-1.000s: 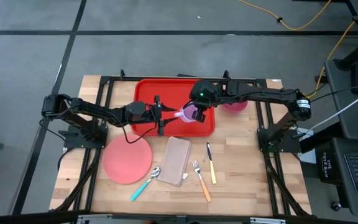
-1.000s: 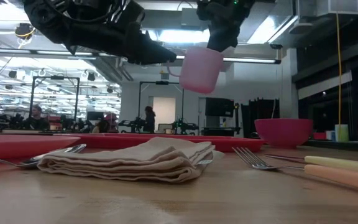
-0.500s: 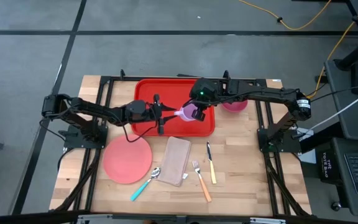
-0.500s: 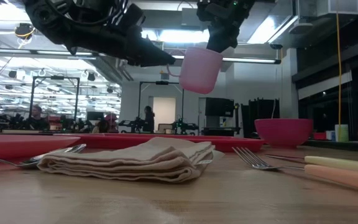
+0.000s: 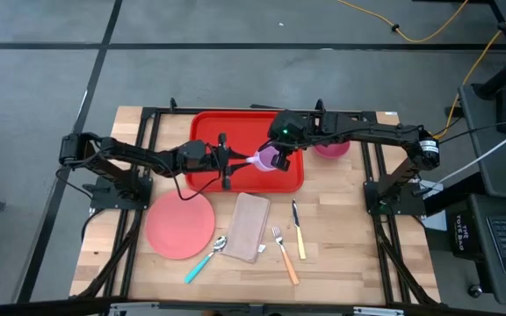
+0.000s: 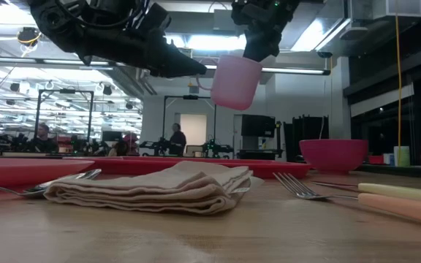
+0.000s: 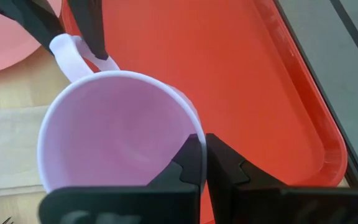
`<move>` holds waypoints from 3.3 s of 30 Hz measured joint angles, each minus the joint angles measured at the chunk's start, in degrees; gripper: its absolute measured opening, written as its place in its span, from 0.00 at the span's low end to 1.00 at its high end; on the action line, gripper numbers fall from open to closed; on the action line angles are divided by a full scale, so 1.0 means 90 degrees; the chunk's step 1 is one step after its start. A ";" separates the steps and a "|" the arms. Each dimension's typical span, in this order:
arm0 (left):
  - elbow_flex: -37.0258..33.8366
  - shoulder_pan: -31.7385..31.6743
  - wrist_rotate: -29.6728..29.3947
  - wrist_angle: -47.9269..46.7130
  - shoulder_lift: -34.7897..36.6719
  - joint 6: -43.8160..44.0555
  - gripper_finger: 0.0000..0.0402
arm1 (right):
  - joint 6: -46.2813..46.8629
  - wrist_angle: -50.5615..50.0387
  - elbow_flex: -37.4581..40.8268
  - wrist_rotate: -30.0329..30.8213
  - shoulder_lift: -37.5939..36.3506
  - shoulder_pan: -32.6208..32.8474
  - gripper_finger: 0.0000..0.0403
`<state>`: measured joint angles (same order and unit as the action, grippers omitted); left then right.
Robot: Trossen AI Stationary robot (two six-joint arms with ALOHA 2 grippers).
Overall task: Set up tray
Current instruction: Put the purple mug on top of the orange serving tray
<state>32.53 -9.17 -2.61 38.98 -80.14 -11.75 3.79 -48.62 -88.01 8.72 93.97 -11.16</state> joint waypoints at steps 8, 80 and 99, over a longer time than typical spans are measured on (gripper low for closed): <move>0.0000 0.0002 -0.0053 -0.0002 0.0000 -0.0167 0.10 | -0.0005 0.0000 0.0000 -0.0001 0.0000 0.0000 0.03; -0.1598 -0.2153 0.2996 -0.0085 0.2662 0.0460 0.11 | -0.1263 0.6164 0.5951 -0.0148 -0.3264 0.0858 0.01; -0.2178 -0.3330 0.3835 0.0381 0.2654 0.0435 0.11 | -0.0839 0.7961 0.7125 -0.0142 -0.3262 0.1049 0.02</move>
<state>12.93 -39.13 31.90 42.41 -56.25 -7.84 -3.76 23.03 -23.88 7.44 64.62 -1.72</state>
